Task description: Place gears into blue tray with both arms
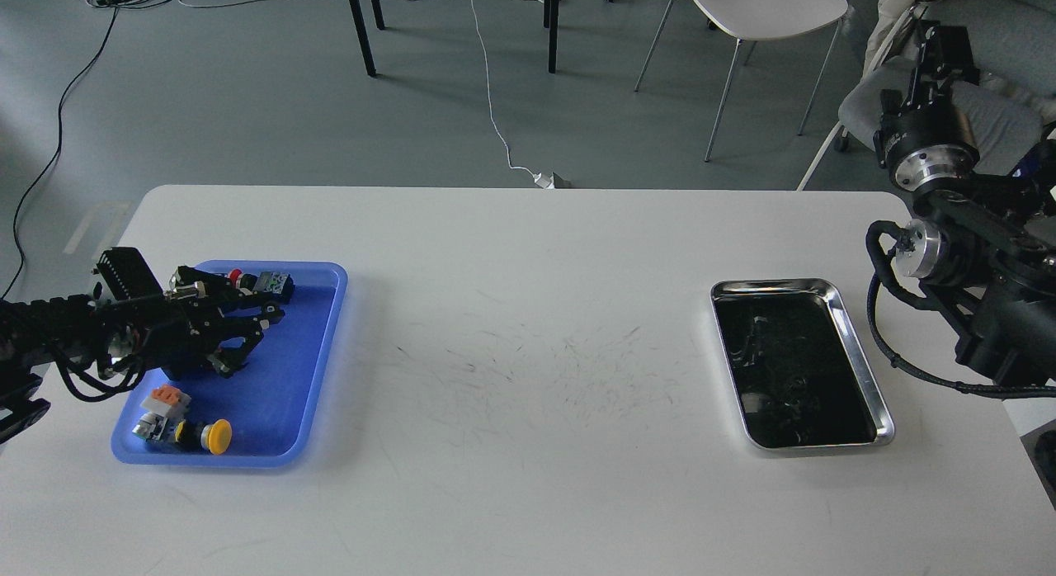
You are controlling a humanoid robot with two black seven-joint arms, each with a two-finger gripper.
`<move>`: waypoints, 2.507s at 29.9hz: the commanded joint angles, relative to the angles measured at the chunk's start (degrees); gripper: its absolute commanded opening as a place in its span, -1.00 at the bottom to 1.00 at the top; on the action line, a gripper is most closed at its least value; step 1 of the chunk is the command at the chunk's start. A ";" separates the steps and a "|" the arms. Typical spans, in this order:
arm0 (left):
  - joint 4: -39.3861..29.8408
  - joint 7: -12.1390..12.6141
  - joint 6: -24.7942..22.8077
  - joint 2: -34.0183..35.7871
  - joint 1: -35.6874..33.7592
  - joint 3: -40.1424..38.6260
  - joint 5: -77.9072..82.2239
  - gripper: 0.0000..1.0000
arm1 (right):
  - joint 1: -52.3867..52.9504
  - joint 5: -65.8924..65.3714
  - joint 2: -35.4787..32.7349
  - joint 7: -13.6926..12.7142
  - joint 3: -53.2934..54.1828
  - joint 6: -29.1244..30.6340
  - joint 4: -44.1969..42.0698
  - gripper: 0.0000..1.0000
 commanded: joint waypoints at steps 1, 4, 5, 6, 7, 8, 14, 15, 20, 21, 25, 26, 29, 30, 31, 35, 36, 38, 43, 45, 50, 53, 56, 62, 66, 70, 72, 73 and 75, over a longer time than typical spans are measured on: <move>1.24 0.00 0.41 -0.28 0.50 -0.02 0.00 -0.81 | 0.00 0.00 -0.08 0.00 0.01 0.01 0.01 0.91; 1.60 0.00 0.59 -0.55 0.50 0.15 0.00 -0.81 | -0.17 0.00 -0.08 0.00 -0.61 0.01 0.01 0.91; 1.68 0.00 0.59 -0.81 0.58 0.15 0.00 -0.81 | 0.00 0.00 -0.08 0.00 -1.39 0.01 -0.08 0.91; 1.86 0.00 0.59 -1.16 0.59 0.15 0.00 -0.81 | 0.09 0.00 -0.16 0.00 -2.01 0.01 -0.16 0.91; 2.29 0.00 0.59 -1.43 0.59 0.15 0.00 -0.80 | 0.18 0.00 -0.16 0.00 -2.36 0.01 -0.25 0.91; 2.82 0.00 0.59 -1.78 0.67 0.24 0.00 -0.80 | 0.18 0.00 -0.08 0.00 -2.45 0.01 -0.25 0.91; 3.88 0.00 0.76 -2.66 1.90 0.50 0.00 -0.79 | 0.18 0.00 -0.08 0.00 -2.54 0.01 -0.34 0.91; 3.88 0.00 0.85 -2.57 1.90 0.50 0.00 -0.79 | 0.18 0.00 -0.08 0.00 -2.54 0.01 -0.43 0.91; 4.14 0.00 1.29 -2.92 3.31 0.42 0.00 -0.79 | 0.00 0.00 -0.08 0.00 -2.63 0.01 -0.52 0.91; 4.49 0.00 1.29 -3.01 3.22 0.33 0.00 -0.79 | 0.00 0.00 -0.08 0.00 -2.63 0.09 -0.43 0.91; 6.25 0.00 1.29 -4.06 2.78 0.33 0.00 -0.79 | 0.00 0.00 -0.08 0.00 -2.63 0.01 -0.34 0.91; 6.69 0.00 1.38 -4.15 2.78 0.33 0.00 -0.79 | 0.00 0.00 -0.16 0.00 -2.63 0.01 -0.34 0.91; 6.96 0.00 1.38 -4.77 2.70 0.24 0.00 -0.78 | -0.17 0.00 -0.16 0.00 -2.63 0.01 -0.34 0.91; 7.04 0.00 1.38 -4.85 2.69 0.24 0.00 -0.78 | -0.26 0.00 -0.16 0.00 -2.63 0.09 -0.34 0.91; 7.22 0.00 1.38 -4.94 2.61 0.24 0.00 -0.78 | -0.26 0.00 -0.16 0.00 -2.54 0.01 -0.34 0.91; 8.88 0.00 1.38 -5.91 2.52 0.15 0.00 -0.75 | -0.18 0.00 -0.16 0.00 -2.54 0.09 -0.34 0.91; 9.15 0.00 1.38 -6.35 2.43 0.15 0.00 -0.75 | -0.26 0.00 -0.16 0.00 -2.54 0.01 -0.34 0.91; 9.59 0.00 1.38 -6.79 1.99 0.24 0.00 -0.74 | -0.17 0.00 -0.16 0.00 -2.54 0.01 -0.34 0.91; 10.91 0.00 1.38 -7.49 1.82 0.33 0.00 -0.71 | -0.26 0.00 -0.16 0.00 -2.54 0.01 -0.43 0.91; 11.00 0.00 1.38 -7.49 1.82 0.33 0.00 -0.70 | -0.26 0.00 -0.16 0.00 -2.54 0.09 -0.43 0.91; 11.18 0.00 1.38 -7.40 1.73 0.33 0.00 -0.59 | -0.17 0.00 -0.16 0.00 -2.54 0.01 -0.43 0.91; 11.35 0.00 1.38 -7.40 1.82 0.42 0.00 -0.47 | -0.17 0.00 -0.16 0.00 -2.54 0.09 -0.43 0.91; 11.53 0.00 1.38 -7.23 1.82 0.42 0.00 -0.38 | -0.17 0.00 -0.16 0.00 -2.54 0.01 -0.43 0.91; 11.79 0.00 1.90 -6.97 1.82 0.59 0.00 -0.20 | -0.17 0.00 -0.16 0.00 -2.54 0.01 -0.43 0.91; 11.79 0.00 2.08 -6.70 1.73 0.59 0.00 -0.10 | -0.26 0.00 -0.16 0.00 -2.54 0.01 -0.43 0.91; 11.62 0.00 2.08 -6.53 1.46 0.24 -5.02 0.03 | -0.26 0.00 -0.16 0.00 -2.63 0.01 -0.52 0.91; 11.61 0.00 1.99 -6.35 -0.37 0.41 -8.97 0.08 | -0.26 0.00 -0.16 0.00 -2.63 0.09 -0.52 0.91; 11.61 0.00 1.91 -6.00 -1.25 0.59 -10.90 0.10 | -0.26 0.00 -0.16 0.00 -2.63 0.09 -0.52 0.91; 11.61 0.00 1.91 -5.47 -2.31 0.50 -14.68 0.14 | -0.18 0.00 -0.16 0.00 -2.63 0.01 -0.52 0.91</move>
